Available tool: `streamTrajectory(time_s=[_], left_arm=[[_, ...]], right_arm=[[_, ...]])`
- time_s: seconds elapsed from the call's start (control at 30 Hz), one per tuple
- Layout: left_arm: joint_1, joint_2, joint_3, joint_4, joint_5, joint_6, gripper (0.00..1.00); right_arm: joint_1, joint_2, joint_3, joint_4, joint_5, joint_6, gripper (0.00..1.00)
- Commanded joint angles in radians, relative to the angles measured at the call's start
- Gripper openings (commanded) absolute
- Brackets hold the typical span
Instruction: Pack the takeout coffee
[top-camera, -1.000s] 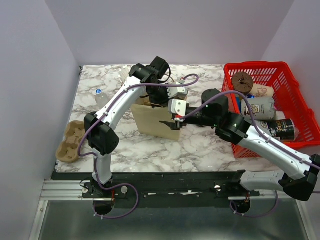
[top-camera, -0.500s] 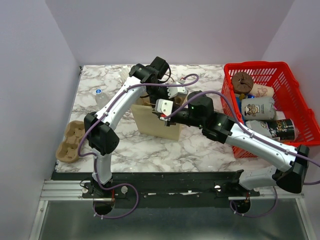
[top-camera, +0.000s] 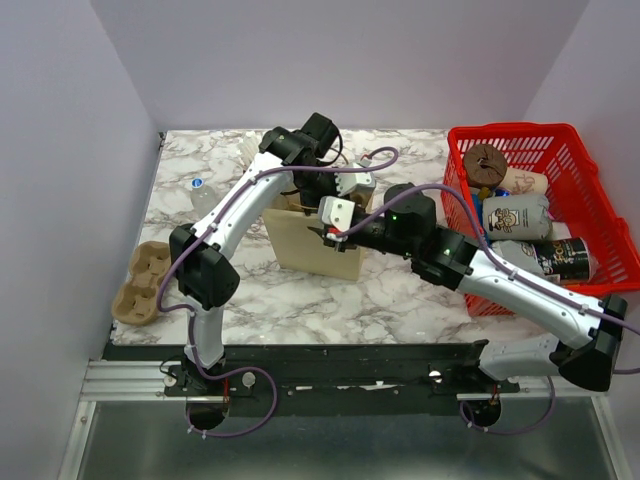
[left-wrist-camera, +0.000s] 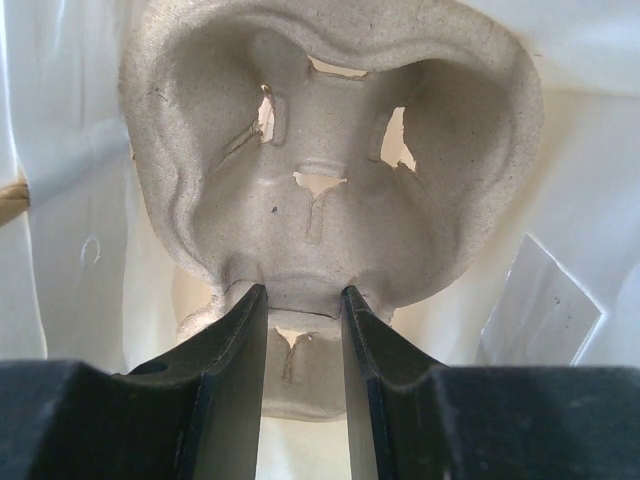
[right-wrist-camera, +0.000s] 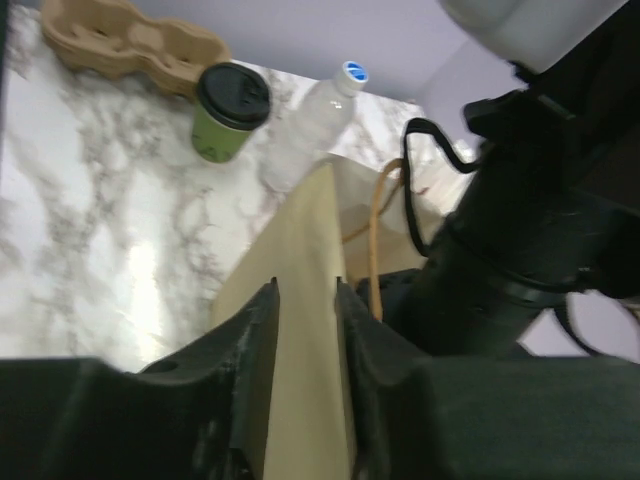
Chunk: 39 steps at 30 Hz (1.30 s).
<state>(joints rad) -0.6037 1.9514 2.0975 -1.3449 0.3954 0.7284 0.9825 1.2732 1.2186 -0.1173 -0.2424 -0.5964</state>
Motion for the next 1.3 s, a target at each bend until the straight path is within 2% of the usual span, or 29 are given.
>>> streamTrajectory(time_s=[0.0, 0.17, 0.3, 0.37, 0.47, 0.5, 0.57, 0.6, 0.7, 0.77, 0.9, 1.27], left_arm=[[0.001, -0.003, -0.013, -0.166, 0.036, -0.012, 0.0], [0.001, 0.003, -0.008, -0.165, 0.042, -0.015, 0.0], [0.001, 0.0, -0.002, -0.168, 0.042, -0.018, 0.0], [0.001, -0.002, -0.001, -0.166, 0.043, -0.02, 0.0], [-0.001, -0.003, -0.005, -0.166, 0.039, -0.021, 0.0], [0.001, -0.005, -0.007, -0.166, 0.037, -0.021, 0.0], [-0.001, -0.006, -0.011, -0.166, 0.04, -0.021, 0.0], [-0.001, -0.006, -0.01, -0.166, 0.042, -0.021, 0.0], [-0.001, -0.003, -0.004, -0.168, 0.039, -0.02, 0.0], [0.001, 0.001, 0.01, -0.166, 0.034, -0.02, 0.0], [0.002, 0.006, 0.019, -0.168, 0.026, -0.012, 0.0], [-0.01, -0.025, -0.109, -0.161, -0.078, 0.114, 0.0]], right_arm=[[0.008, -0.047, -0.027, 0.064, 0.095, -0.026, 0.46], [0.01, -0.061, -0.019, 0.061, 0.077, -0.043, 0.48], [0.012, -0.011, -0.001, 0.067, 0.086, -0.046, 0.64], [0.012, 0.015, -0.001, 0.073, 0.078, -0.057, 0.64], [0.013, 0.058, 0.015, 0.074, 0.072, -0.065, 0.52], [0.012, 0.063, 0.019, 0.074, 0.071, -0.062, 0.4], [0.013, 0.063, 0.036, 0.064, 0.052, -0.056, 0.24], [0.012, 0.057, 0.042, 0.045, 0.042, -0.052, 0.13], [0.012, 0.031, 0.044, -0.004, -0.027, -0.054, 0.01], [0.013, 0.011, 0.039, -0.034, -0.098, -0.062, 0.01], [0.013, 0.002, 0.03, -0.044, -0.107, -0.045, 0.0], [0.013, 0.0, 0.036, -0.054, -0.13, -0.088, 0.02]])
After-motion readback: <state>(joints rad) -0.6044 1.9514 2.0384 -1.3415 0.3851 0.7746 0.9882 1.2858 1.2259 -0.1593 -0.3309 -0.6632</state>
